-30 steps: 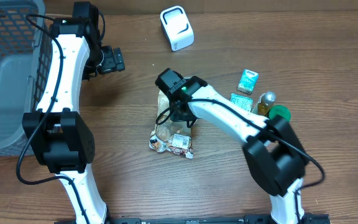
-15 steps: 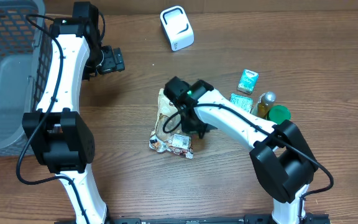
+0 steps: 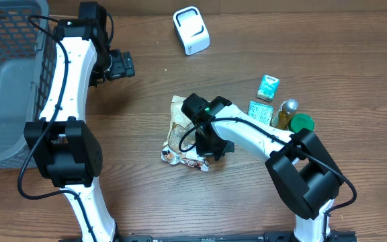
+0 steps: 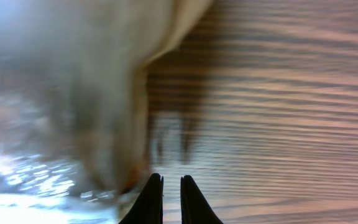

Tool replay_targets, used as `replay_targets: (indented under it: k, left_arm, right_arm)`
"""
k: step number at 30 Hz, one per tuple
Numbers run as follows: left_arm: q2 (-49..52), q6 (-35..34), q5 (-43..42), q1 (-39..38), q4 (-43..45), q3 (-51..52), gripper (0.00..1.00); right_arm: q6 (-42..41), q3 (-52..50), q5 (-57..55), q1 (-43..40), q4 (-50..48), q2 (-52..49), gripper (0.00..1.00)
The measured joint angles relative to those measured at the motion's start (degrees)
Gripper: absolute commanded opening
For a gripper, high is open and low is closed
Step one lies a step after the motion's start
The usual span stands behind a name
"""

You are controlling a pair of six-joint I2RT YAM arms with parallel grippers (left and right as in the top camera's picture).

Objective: Scan the item barcode

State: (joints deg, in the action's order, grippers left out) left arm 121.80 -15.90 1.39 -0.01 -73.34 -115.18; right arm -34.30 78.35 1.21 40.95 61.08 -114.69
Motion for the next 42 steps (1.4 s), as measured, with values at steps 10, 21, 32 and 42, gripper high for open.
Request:
replay_targets:
  k: [10, 21, 32, 42]
  left_arm:
    - [0.00, 0.00, 0.00, 0.00, 0.00, 0.00, 1.00]
    - [0.00, 0.00, 0.00, 0.00, 0.00, 0.00, 0.99]
    - [0.00, -0.02, 0.00, 0.00, -0.02, 0.00, 1.00]
    - [0.00, 0.00, 0.00, 0.00, 0.00, 0.00, 1.00]
  right_arm:
    - [-0.74, 0.00, 6.12, 2.34, -4.13, 0.00, 0.11]
    - [-1.73, -0.07, 7.52, 8.74, -16.39, 0.00, 0.27]
    - [4.98, 3.85, 11.80, 7.45, -9.16, 0.11, 0.41]
    - [11.32, 7.37, 7.72, -0.87, -8.09, 2.34, 0.61]
